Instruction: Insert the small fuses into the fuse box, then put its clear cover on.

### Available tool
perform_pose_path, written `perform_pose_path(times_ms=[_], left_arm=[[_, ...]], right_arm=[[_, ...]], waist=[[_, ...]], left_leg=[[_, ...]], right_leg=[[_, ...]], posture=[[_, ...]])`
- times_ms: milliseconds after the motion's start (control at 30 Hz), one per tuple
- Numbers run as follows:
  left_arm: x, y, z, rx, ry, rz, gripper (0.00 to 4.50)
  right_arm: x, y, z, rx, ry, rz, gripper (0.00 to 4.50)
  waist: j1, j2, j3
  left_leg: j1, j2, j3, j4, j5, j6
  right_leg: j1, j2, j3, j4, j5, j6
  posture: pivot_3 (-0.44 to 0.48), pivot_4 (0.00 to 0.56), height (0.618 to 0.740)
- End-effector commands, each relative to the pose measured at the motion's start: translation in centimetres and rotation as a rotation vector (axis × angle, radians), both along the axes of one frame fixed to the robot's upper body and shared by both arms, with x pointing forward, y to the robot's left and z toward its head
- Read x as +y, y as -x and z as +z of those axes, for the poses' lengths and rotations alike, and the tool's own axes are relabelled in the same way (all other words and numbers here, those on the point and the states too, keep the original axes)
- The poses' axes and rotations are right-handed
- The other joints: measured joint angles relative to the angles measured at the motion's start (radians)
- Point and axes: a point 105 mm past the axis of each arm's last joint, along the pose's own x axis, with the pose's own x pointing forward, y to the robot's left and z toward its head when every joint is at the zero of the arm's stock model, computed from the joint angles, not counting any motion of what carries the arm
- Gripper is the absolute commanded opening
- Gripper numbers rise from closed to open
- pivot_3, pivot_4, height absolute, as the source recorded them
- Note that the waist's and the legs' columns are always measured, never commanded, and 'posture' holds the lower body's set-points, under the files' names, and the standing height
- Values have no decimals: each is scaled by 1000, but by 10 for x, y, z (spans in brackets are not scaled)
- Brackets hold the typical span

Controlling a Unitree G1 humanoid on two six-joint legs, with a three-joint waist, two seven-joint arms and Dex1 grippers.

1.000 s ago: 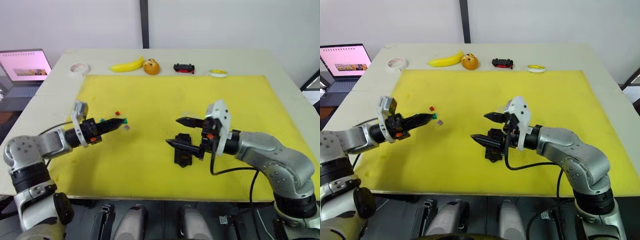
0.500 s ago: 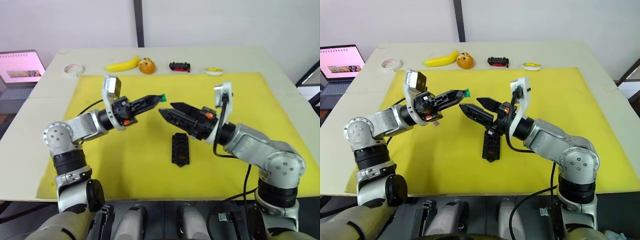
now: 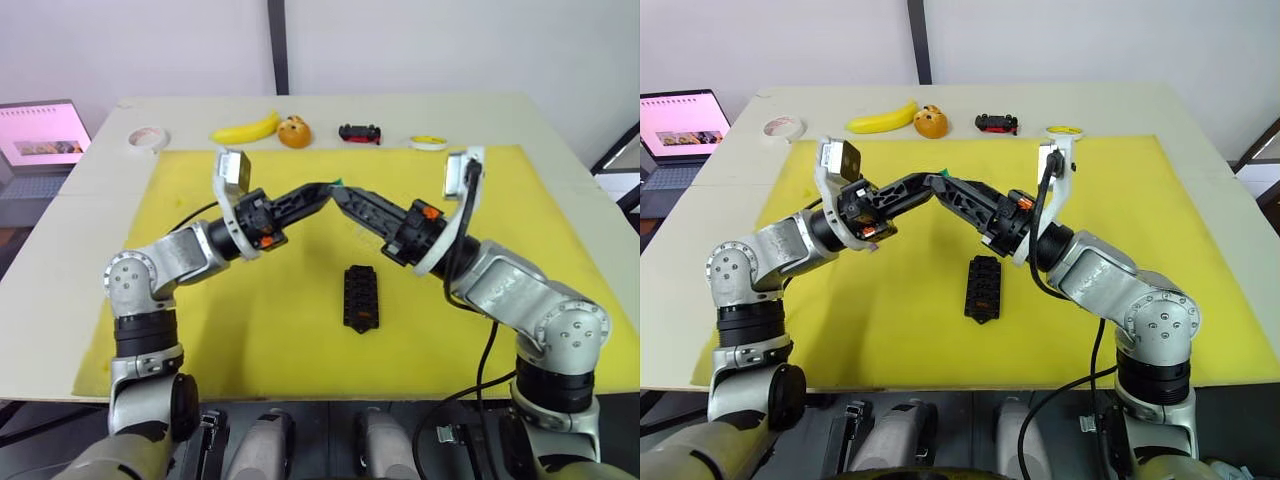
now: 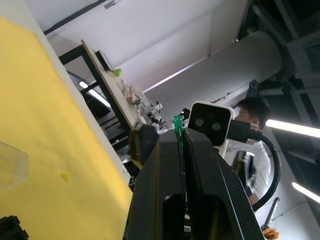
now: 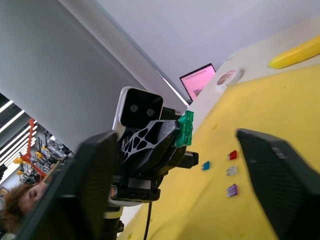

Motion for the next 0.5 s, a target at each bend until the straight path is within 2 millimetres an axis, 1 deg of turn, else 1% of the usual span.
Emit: perform_pose_path(times_ms=[33,233,300,333,400,500], left_arm=[[2,7,13,-36,37,-10,0],[4,6,12,-20,41,0,0],[4,6,12,-20,41,1,0],[4,6,13,-19,44,3,0],[4,5,14,-13,53,7,0],[3,6,13,-14,50,3,0]], right_arm=[[2,4,4,-24,3,7,2734],[3,5,5,-31,-6,12,2734],[3,6,6,-36,-9,21,2199],[4,7,6,-39,-12,25,1848],[4,8,7,-43,-12,28,946],[3,7,8,-42,-13,25,946]], waist=[[0,0,0],[0,0,0],[0,0,0],[0,0,0],[0,0,0],[0,0,0]], left_leg=[[0,0,0,0,0,0],[0,0,0,0,0,0],[0,0,0,0,0,0],[0,0,0,0,0,0],[0,0,0,0,0,1],[0,0,0,0,0,1]], right_leg=[[0,0,0,0,0,0],[0,1,0,0,0,0],[0,1,0,0,0,0],[0,1,0,0,0,0],[0,1,0,0,0,0],[0,1,0,0,0,0]], posture=[[0,150,740],[0,150,740],[0,150,740],[0,150,740],[0,150,740],[0,150,740]])
